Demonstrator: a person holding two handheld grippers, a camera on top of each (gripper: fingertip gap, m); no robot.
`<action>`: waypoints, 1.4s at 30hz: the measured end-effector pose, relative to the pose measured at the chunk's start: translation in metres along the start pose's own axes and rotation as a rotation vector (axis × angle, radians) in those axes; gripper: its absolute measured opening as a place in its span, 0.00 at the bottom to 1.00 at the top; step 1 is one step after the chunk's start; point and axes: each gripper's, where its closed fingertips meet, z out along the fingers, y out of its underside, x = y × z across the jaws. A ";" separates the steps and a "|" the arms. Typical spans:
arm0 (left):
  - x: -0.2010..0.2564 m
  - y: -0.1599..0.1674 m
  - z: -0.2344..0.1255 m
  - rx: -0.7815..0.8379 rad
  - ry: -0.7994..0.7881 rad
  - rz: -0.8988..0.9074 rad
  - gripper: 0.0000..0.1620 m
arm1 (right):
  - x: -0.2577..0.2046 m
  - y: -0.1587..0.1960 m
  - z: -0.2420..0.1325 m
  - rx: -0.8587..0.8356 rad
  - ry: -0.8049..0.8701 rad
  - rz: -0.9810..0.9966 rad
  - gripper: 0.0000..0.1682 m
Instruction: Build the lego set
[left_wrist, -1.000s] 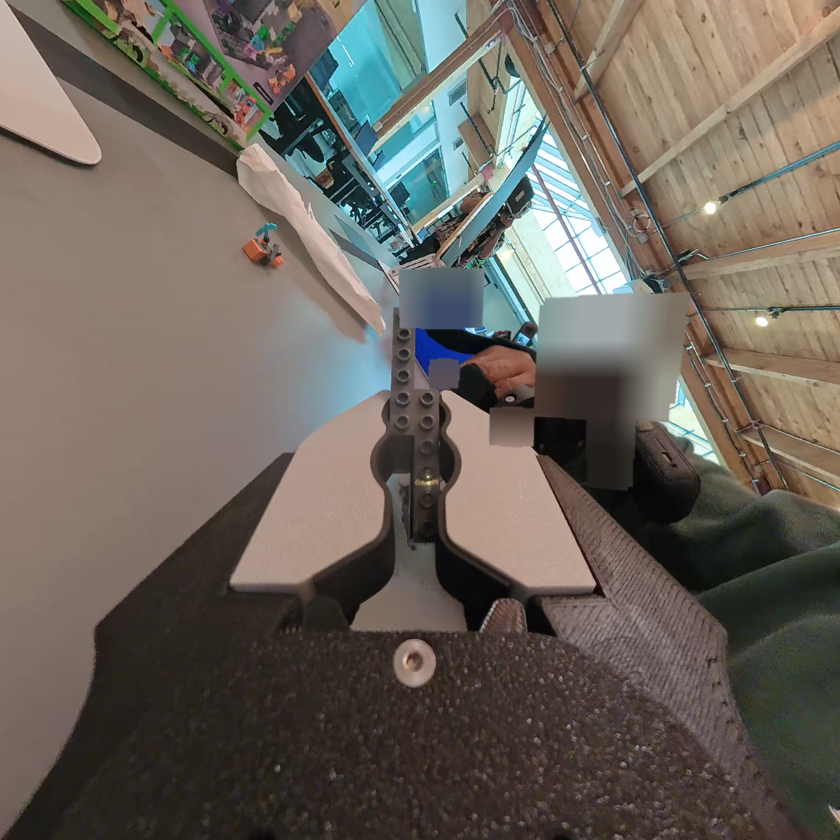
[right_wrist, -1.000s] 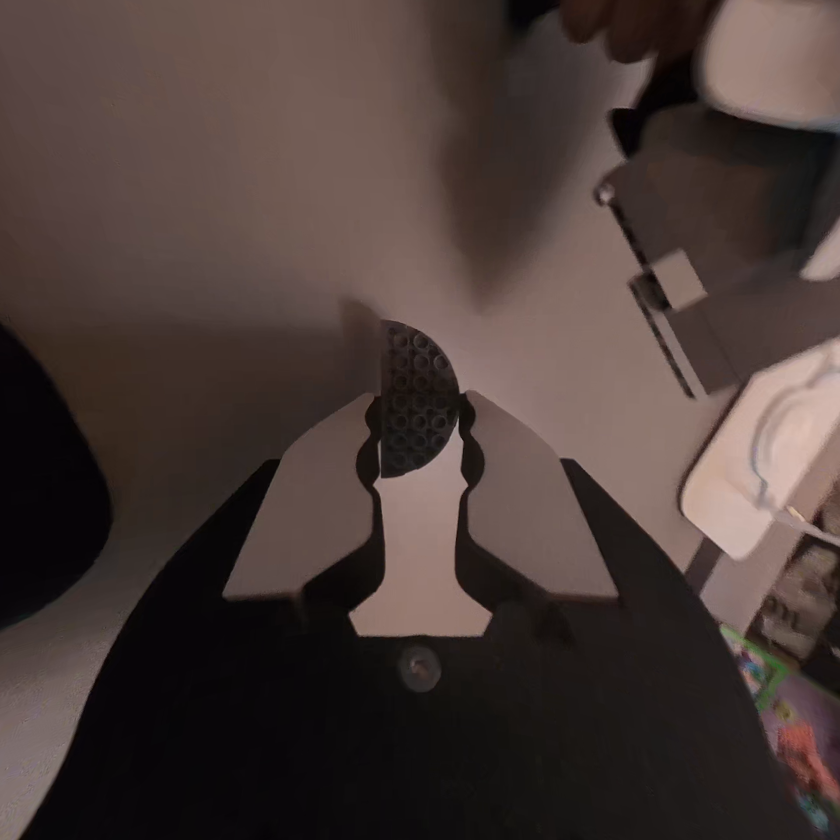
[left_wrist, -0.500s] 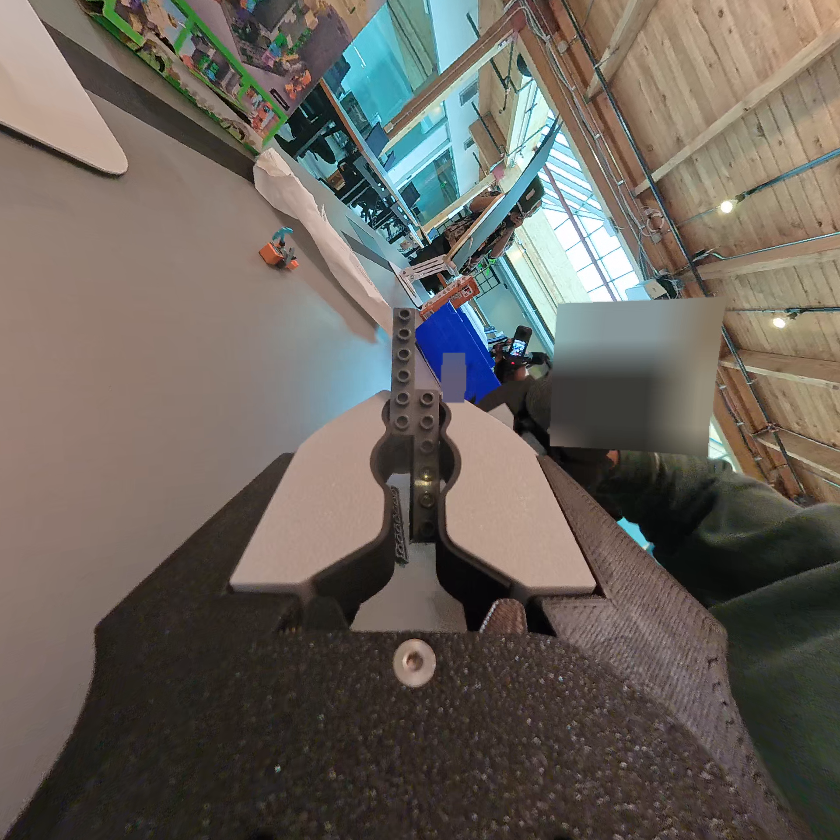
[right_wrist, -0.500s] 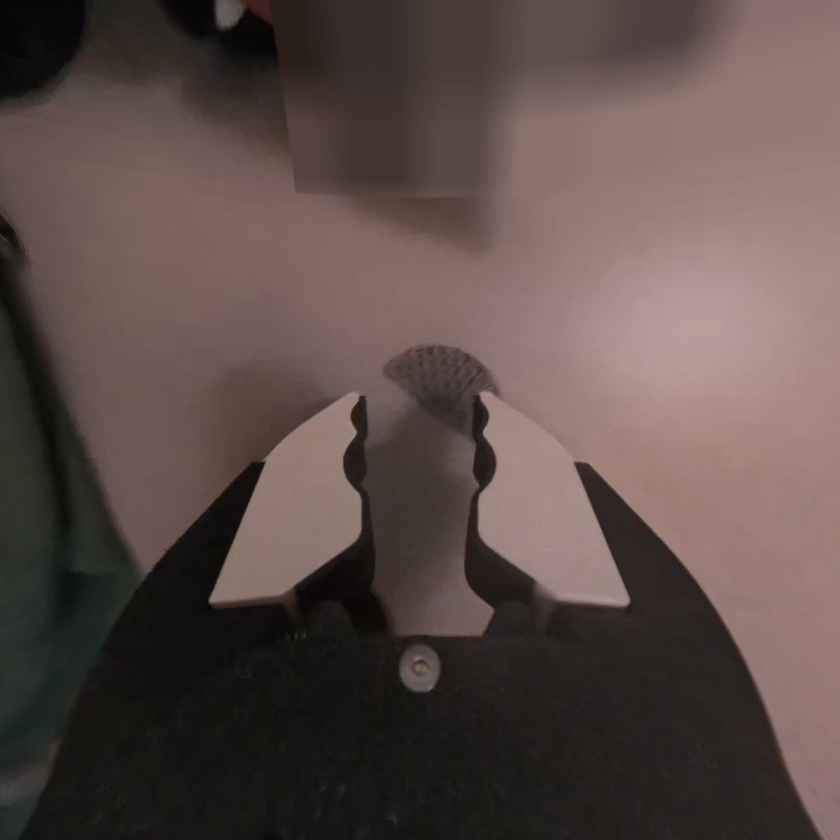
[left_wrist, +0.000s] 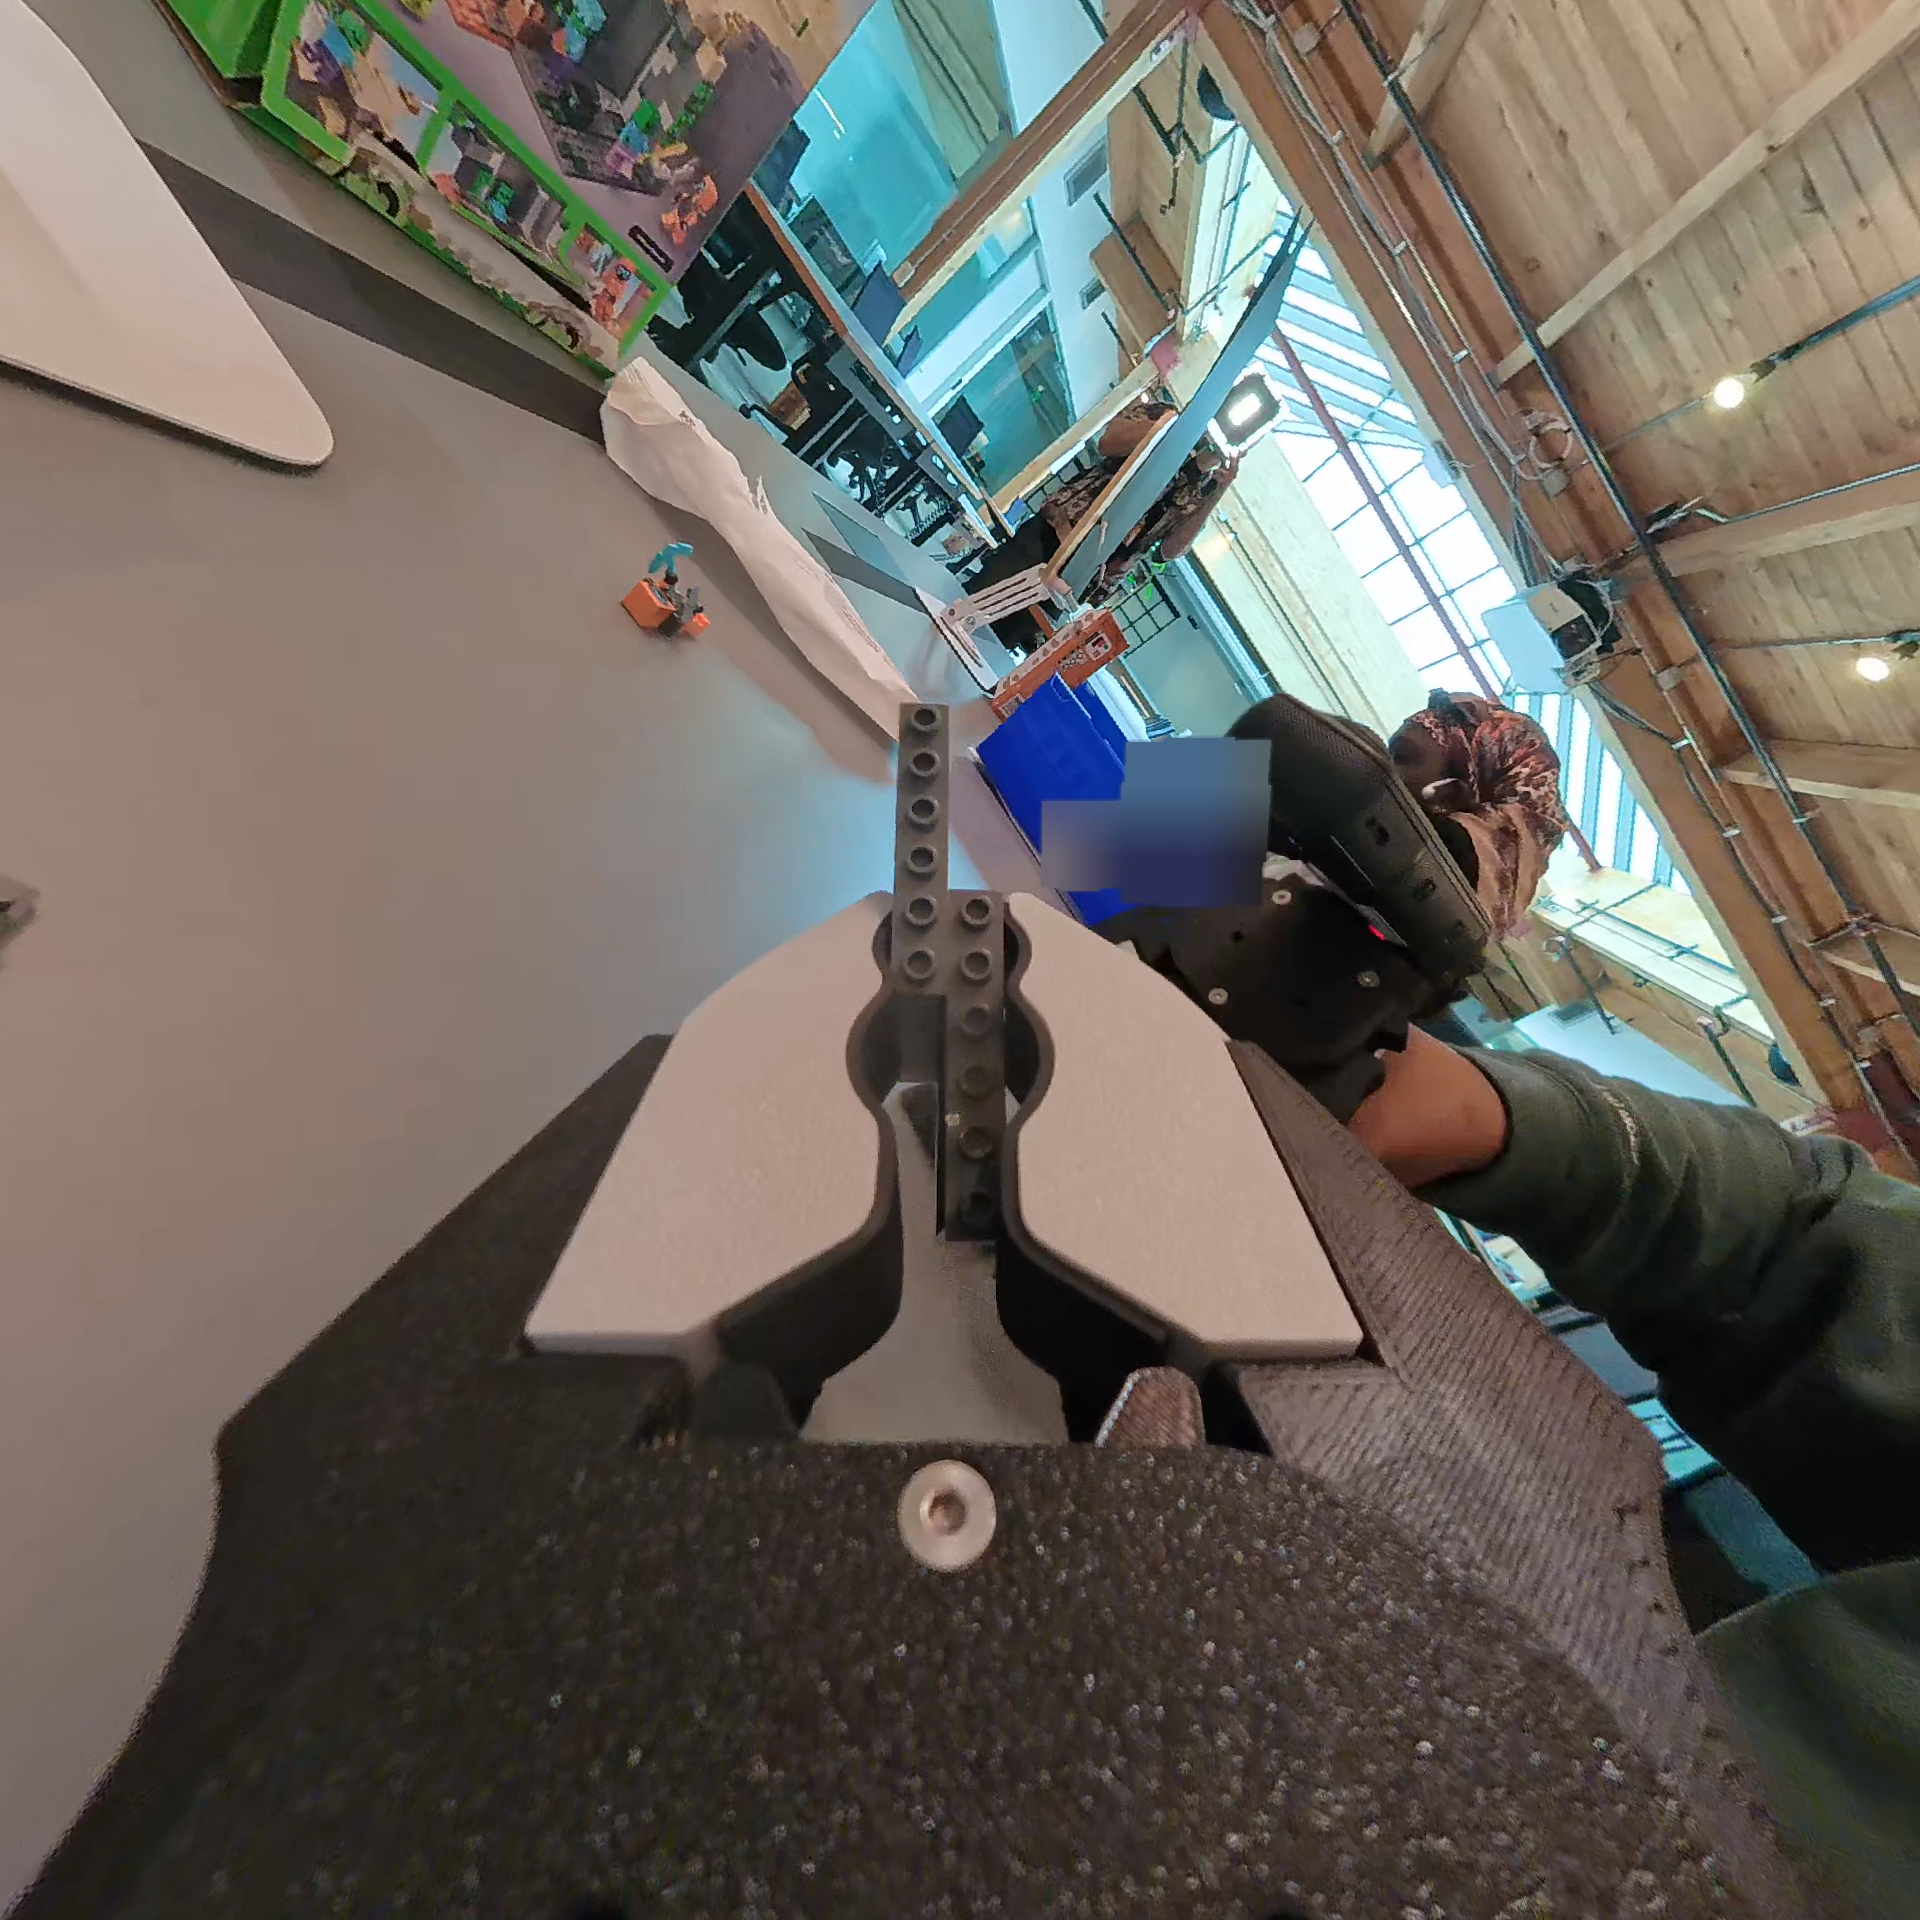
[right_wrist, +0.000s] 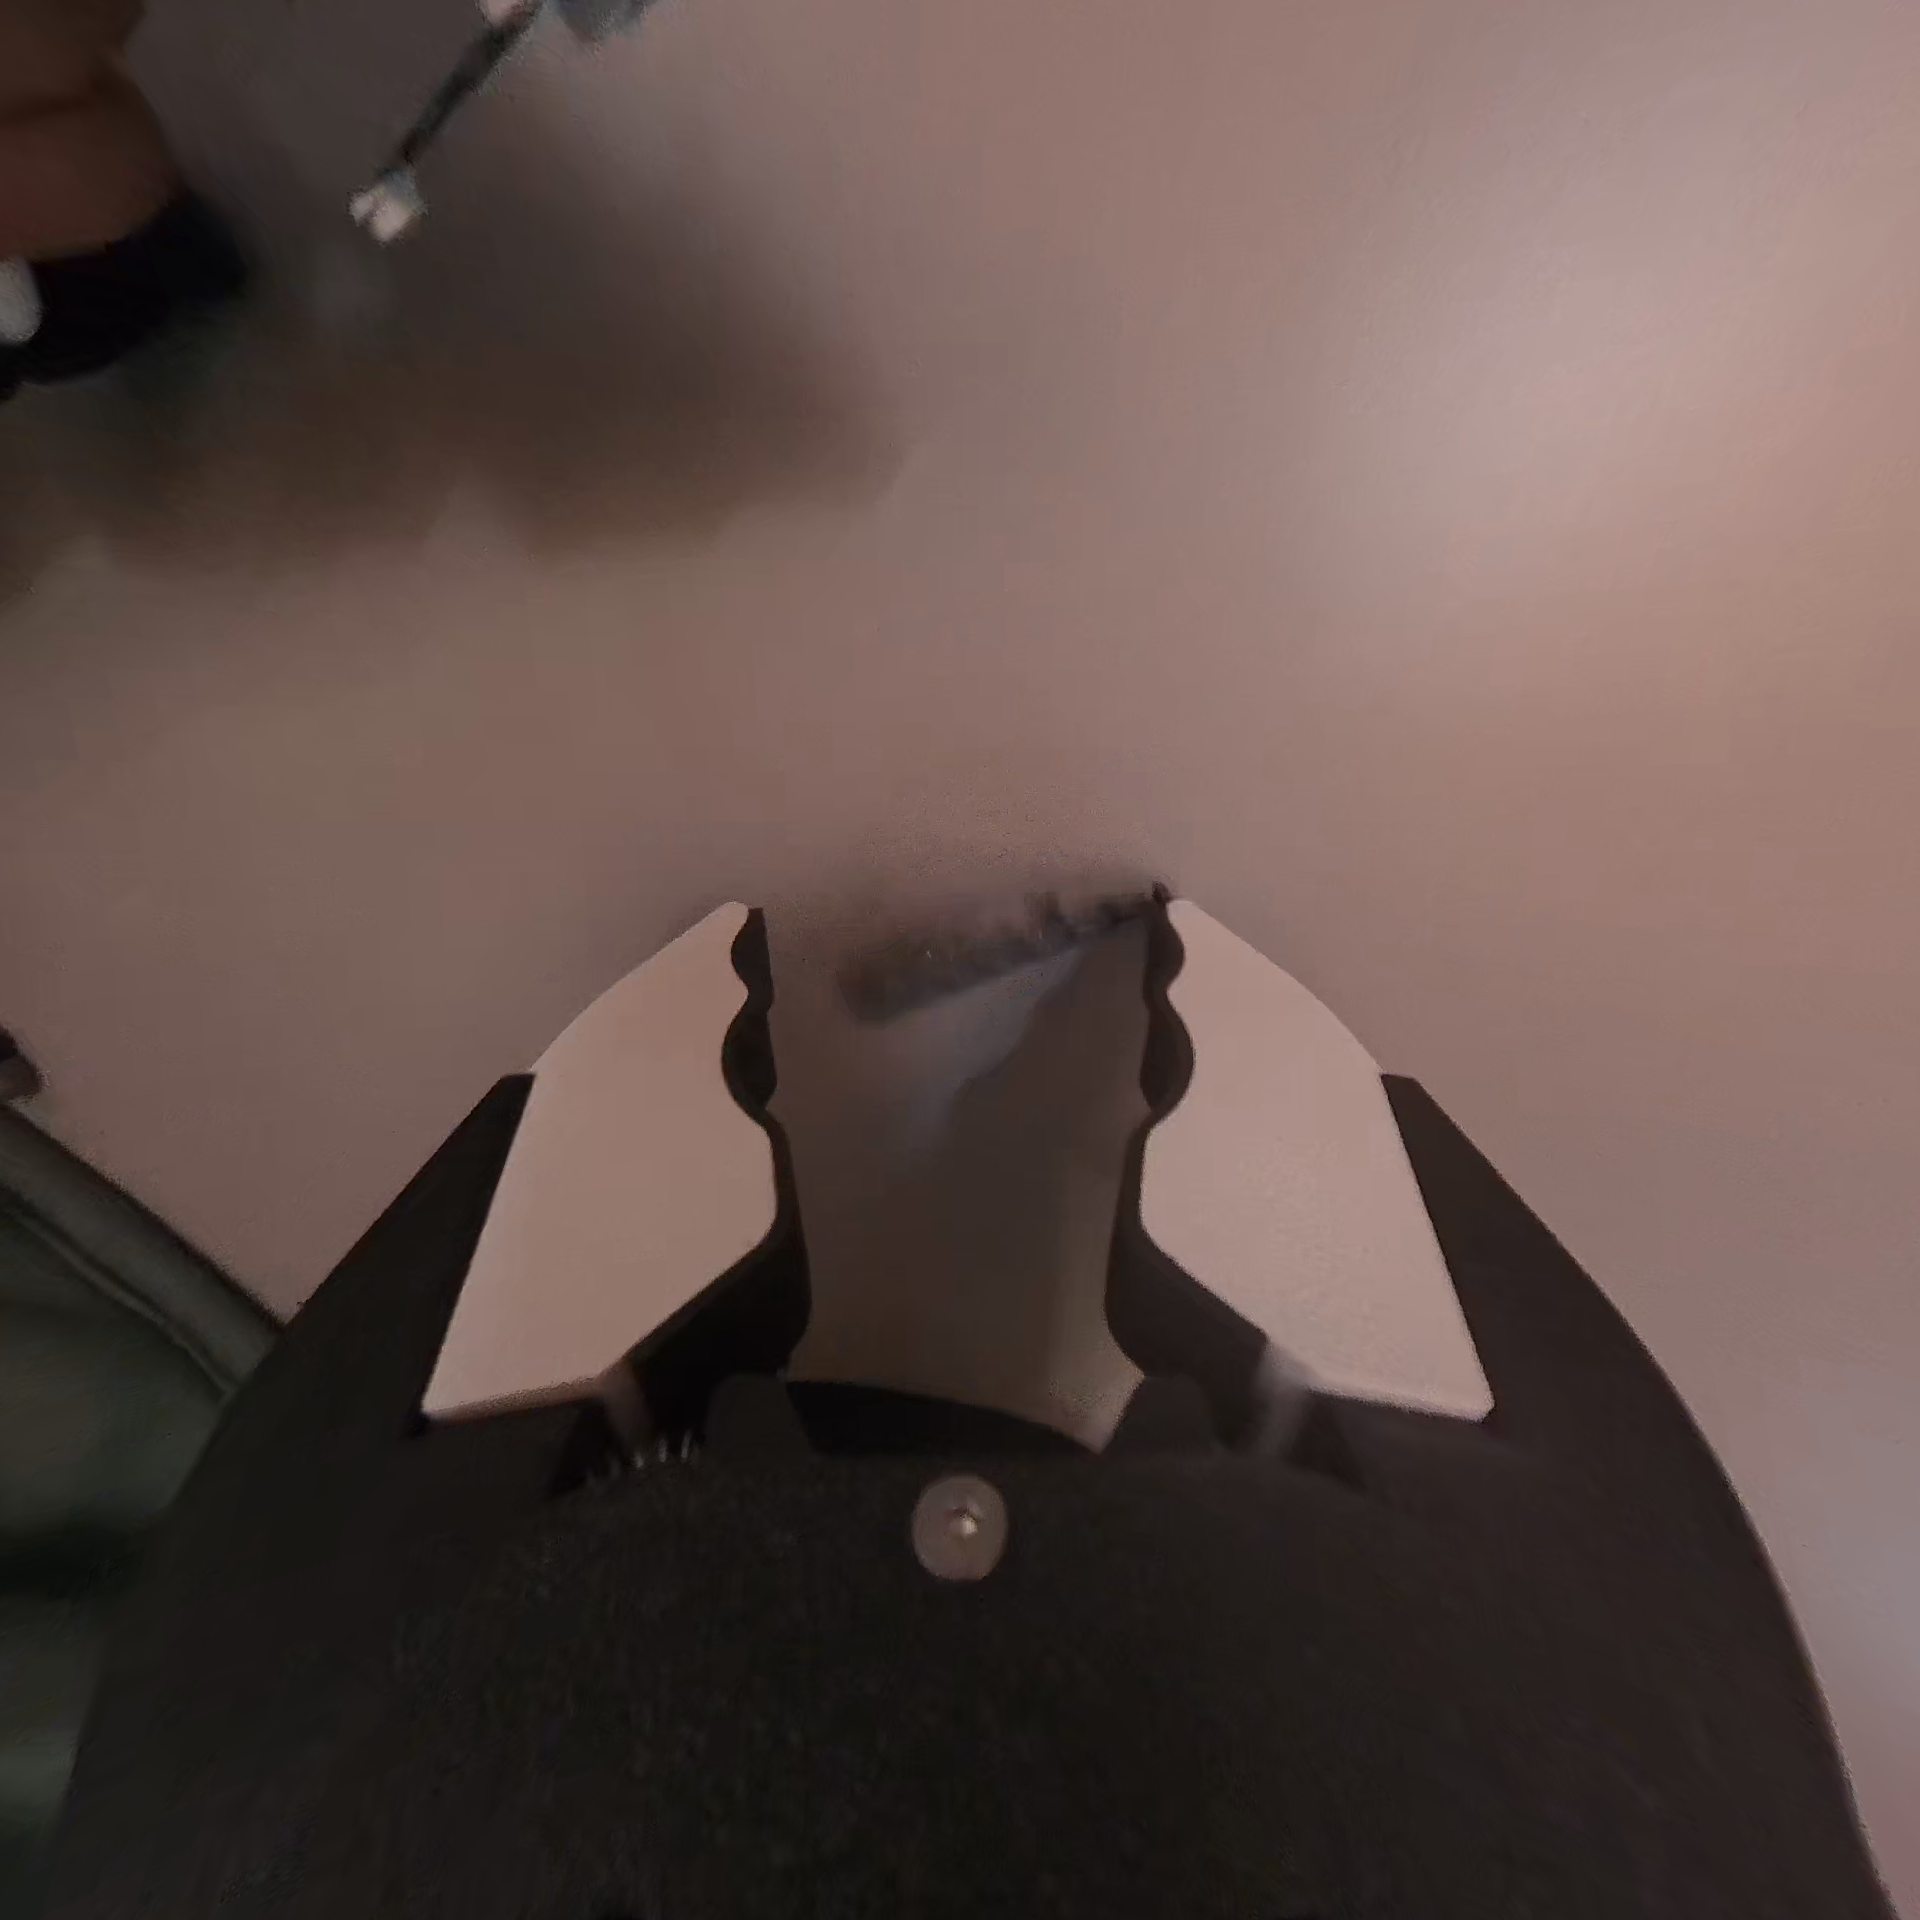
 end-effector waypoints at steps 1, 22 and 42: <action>-0.001 -0.001 -0.001 0.003 -0.002 0.000 0.09 | 0.002 -0.006 0.002 -0.010 0.010 -0.031 0.41; -0.007 0.000 -0.001 -0.002 0.003 -0.028 0.09 | 0.039 0.020 -0.007 0.009 0.138 -0.108 0.24; -0.005 0.000 0.001 -0.012 -0.001 -0.004 0.09 | -0.073 0.025 -0.026 0.149 0.004 -0.409 0.20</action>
